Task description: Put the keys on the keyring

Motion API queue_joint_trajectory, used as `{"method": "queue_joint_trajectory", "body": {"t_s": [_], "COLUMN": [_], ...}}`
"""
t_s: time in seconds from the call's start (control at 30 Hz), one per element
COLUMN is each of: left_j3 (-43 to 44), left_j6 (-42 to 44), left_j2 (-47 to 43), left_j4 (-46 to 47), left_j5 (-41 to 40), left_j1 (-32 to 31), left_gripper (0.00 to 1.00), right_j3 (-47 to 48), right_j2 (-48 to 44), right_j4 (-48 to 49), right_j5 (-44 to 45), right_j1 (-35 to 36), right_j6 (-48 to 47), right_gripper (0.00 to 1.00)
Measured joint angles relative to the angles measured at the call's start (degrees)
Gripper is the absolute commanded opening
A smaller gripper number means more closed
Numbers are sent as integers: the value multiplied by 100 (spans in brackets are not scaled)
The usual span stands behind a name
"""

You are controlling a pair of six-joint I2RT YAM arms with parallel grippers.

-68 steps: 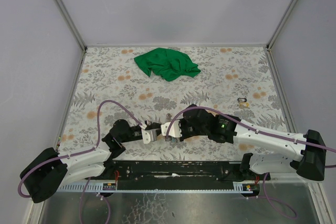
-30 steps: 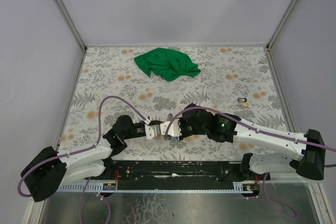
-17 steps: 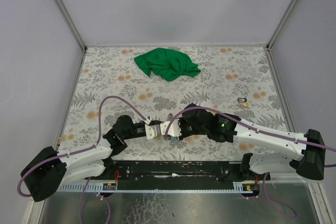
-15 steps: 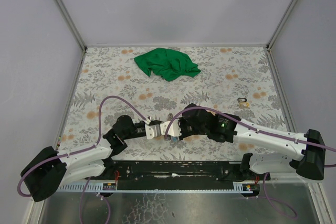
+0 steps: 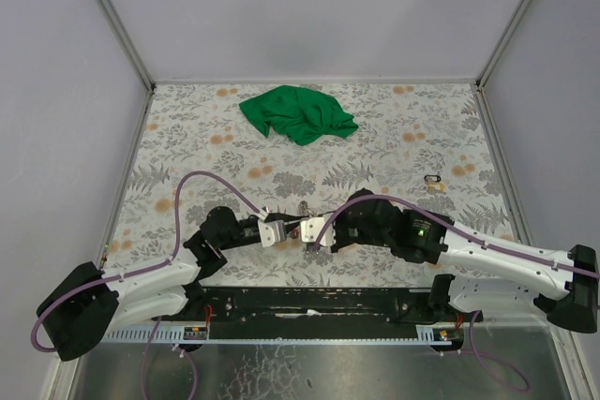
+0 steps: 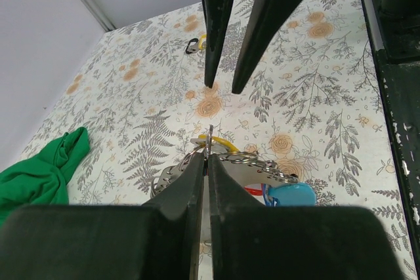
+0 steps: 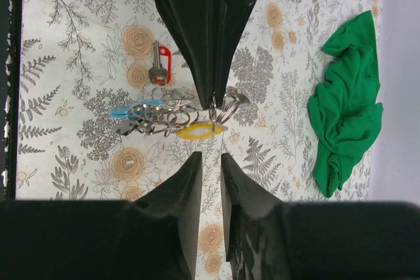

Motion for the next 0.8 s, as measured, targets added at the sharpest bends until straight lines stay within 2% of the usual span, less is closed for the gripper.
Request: {"method": "queue_joint_trajectory", "body": {"t_s": [0.1, 0.23, 0.8], "left_j3": [-57, -94, -107], "left_j6": [-33, -39, -39], "left_j2": [-20, -57, -74], "left_j4": [55, 70, 74], "left_j5": [2, 11, 203], "left_j1": [0, 0, 0], "left_gripper": [0, 0, 0], "right_j3": [-199, -380, -474], "right_j2": [-48, -35, 170], "right_j4": [118, 315, 761], "right_j5": [0, -4, -28], "right_j1": [0, 0, 0], "right_j6": [7, 4, 0], "right_gripper": [31, 32, 25]}}
